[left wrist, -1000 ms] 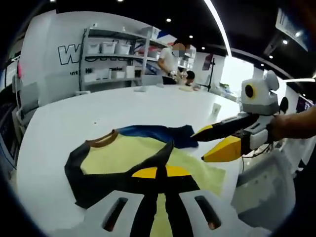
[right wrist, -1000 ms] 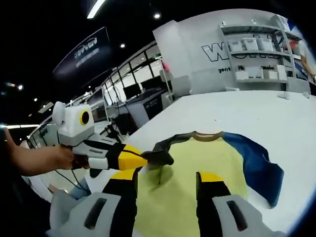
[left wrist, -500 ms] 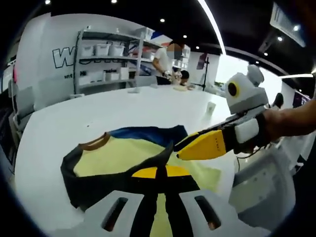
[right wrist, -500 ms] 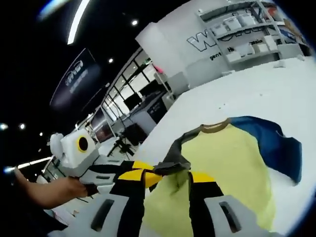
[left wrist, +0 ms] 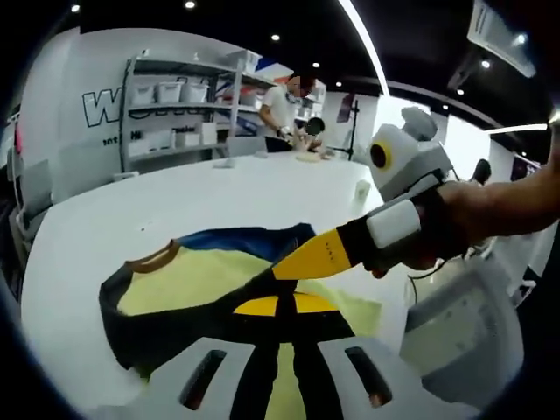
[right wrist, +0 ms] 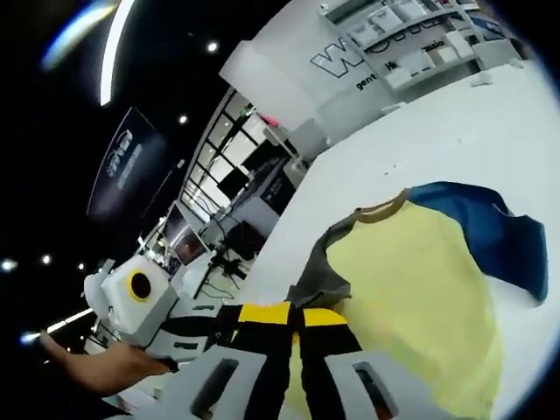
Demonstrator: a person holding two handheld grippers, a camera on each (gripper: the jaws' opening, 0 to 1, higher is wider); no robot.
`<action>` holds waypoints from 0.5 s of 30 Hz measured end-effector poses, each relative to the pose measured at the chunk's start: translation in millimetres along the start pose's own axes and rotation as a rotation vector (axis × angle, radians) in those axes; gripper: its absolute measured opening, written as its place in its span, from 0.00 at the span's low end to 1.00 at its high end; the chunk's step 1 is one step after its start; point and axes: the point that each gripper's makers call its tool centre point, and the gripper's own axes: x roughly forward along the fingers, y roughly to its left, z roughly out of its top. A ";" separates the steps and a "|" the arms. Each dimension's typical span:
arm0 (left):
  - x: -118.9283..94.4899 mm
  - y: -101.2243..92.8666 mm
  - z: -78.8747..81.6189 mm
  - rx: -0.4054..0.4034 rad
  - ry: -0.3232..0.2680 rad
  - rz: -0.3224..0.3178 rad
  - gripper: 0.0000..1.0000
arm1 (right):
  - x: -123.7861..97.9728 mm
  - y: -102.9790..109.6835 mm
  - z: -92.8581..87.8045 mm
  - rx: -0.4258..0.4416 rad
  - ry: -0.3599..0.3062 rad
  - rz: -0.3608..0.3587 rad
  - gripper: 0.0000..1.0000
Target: Fold the garment on the visible template until the final outline fits inside the template.
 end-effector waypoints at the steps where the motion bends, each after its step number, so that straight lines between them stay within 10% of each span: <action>1: 0.6 -0.1 0.5 0.000 -0.001 0.000 0.08 | 0.4 -0.3 0.9 -0.010 0.003 -0.002 0.00; 15: 0.6 11.4 0.3 0.021 0.000 0.021 0.21 | -0.7 -5.3 20.2 -0.115 0.019 -0.017 0.00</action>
